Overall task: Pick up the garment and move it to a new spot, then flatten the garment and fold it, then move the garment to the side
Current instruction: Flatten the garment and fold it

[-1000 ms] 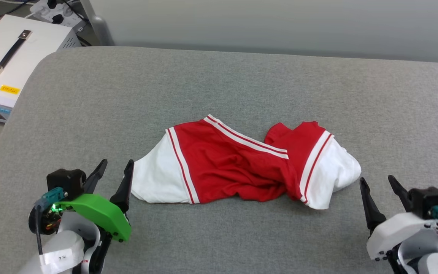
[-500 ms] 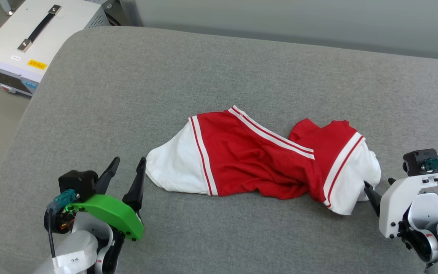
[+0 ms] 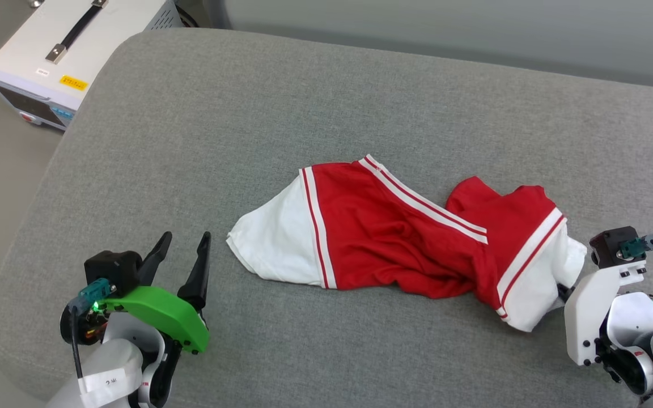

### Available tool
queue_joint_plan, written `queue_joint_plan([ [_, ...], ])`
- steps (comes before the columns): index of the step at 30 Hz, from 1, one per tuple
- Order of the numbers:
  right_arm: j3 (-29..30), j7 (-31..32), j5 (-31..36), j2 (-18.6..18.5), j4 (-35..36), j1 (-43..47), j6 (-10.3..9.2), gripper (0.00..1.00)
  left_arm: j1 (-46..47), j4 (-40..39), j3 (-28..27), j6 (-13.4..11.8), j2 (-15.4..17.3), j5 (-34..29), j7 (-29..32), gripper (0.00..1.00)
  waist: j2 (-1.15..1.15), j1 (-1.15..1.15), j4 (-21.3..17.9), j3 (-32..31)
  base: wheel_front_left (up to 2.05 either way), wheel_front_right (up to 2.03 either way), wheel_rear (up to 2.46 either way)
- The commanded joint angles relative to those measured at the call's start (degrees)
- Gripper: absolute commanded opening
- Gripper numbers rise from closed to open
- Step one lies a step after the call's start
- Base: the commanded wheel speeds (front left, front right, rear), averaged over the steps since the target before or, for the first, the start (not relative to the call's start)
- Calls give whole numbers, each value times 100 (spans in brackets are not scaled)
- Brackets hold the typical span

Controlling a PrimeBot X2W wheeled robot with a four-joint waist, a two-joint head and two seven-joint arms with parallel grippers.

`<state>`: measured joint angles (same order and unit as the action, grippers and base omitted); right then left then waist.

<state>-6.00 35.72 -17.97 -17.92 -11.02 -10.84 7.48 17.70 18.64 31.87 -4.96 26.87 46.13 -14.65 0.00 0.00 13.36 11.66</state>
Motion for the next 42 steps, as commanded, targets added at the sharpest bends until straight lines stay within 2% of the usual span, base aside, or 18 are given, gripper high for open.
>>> queue_joint_plan([
  [1, -5, 17, -47, -66, -32, 178, 1, 0, 8, 18, -14, 29, -21, -59, -30, 100, 0, 0, -127, -188, 0, 0, 0],
  [7, 85, 133, -122, -619, 358, 360, 1, 0, -91, 7, -23, 31, 0, -84, -31, 100, 0, 0, -318, -470, 0, 0, 0],
  [12, 178, 312, -79, -1482, 530, 527, 1, 0, -118, -44, 1, 11, -7, -92, -32, 100, 0, 0, -385, -552, 0, 0, 0],
  [16, 232, 343, -28, -2022, 351, 540, 1, 0, -120, -79, 37, 3, -20, -105, -30, 100, 0, 0, -391, -515, 0, 0, 0],
  [20, 244, 243, 122, -2309, -95, 438, 1, 0, -91, -85, 73, 13, -48, -116, -28, 100, 0, 0, -356, -442, 0, 0, 0],
  [21, 236, 168, 182, -2323, -243, 387, 1, 15, -77, -81, 83, 19, -57, -117, -25, 100, 0, 0, -346, -425, 0, 0, 0],
  [22, 236, 85, 234, -2316, -349, 338, 1, 65, -64, -78, 88, 24, -62, -116, -23, 100, 0, 0, -338, -405, 0, 0, 0],
  [23, 249, -38, 298, -2277, -492, 264, 1, 100, -44, -68, 89, 33, -66, -115, -23, 100, 0, 0, -331, -383, 0, 0, 0],
  [27, 321, -550, 419, -2000, -849, -9, 1, 100, 9, -24, 97, 49, -72, -118, -24, 100, 0, 0, -343, -369, 0, 0, 0],
  [32, 485, -1237, 482, -1708, -939, -201, 1, 100, 0, -13, 71, 30, -32, -115, -25, 100, 0, 0, -454, -463, 0, 0, 0],
  [36, 724, -1878, 492, -1481, -720, -205, 1, 100, -42, -45, 63, 24, -27, -107, -26, 100, 0, 0, -574, -589, 0, 0, 0],
  [42, 1243, -2734, 273, -857, -23, 147, 1, 100, -179, -203, 5, 22, -104, -82, -30, 100, 0, 0, -749, -722, 0, 0, 0],
])
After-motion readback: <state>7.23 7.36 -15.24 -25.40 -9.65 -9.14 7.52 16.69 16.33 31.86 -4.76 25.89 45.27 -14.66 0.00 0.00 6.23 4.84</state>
